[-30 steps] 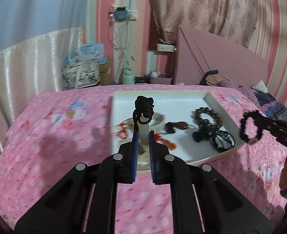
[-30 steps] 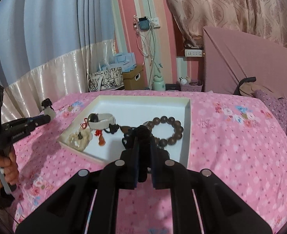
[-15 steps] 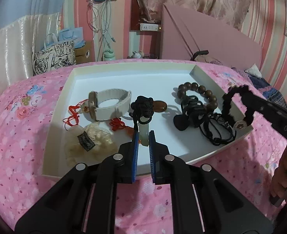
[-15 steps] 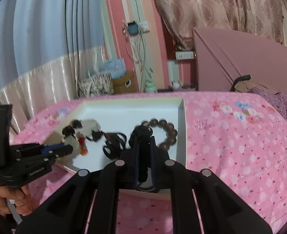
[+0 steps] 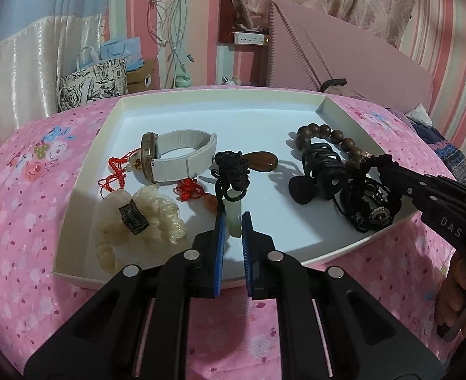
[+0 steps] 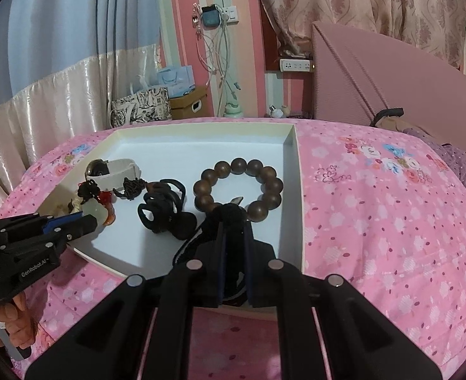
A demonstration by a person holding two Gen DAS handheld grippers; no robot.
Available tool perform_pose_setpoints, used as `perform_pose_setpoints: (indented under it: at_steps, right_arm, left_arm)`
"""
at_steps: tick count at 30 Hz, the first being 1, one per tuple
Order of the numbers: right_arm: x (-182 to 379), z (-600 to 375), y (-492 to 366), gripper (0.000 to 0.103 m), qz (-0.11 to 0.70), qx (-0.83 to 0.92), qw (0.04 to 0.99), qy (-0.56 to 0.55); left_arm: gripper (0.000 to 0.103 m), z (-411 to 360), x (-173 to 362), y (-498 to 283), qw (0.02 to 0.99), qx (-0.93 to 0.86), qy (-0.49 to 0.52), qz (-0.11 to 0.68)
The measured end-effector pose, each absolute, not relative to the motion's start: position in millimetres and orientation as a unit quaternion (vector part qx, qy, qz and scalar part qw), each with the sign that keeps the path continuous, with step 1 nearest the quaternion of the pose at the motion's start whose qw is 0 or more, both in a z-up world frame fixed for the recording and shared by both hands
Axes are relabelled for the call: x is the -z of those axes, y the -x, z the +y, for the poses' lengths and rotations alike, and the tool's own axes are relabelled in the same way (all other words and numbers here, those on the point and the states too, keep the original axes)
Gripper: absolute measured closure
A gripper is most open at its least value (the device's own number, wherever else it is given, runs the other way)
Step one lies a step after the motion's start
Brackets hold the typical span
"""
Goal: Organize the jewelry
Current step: 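Carry the jade pendant and black scrunchie over the white tray, then open both tools to release the pendant and scrunchie, then withdraw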
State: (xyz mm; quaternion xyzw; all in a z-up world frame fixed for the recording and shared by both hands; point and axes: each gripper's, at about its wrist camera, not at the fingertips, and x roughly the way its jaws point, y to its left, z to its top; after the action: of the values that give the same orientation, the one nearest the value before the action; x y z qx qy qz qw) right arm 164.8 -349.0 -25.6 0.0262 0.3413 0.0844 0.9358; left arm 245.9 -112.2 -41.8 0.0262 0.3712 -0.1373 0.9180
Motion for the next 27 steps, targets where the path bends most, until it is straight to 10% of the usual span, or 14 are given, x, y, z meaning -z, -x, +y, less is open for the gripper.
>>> perform_pose_setpoints:
  at_steps: [27]
  right_arm:
    - [26,-336,-165,0.079,0.354,-0.069,0.933,0.001]
  left_arm:
    - [0.089,-117,40,-243,0.922,0.109,-0.05,0.368]
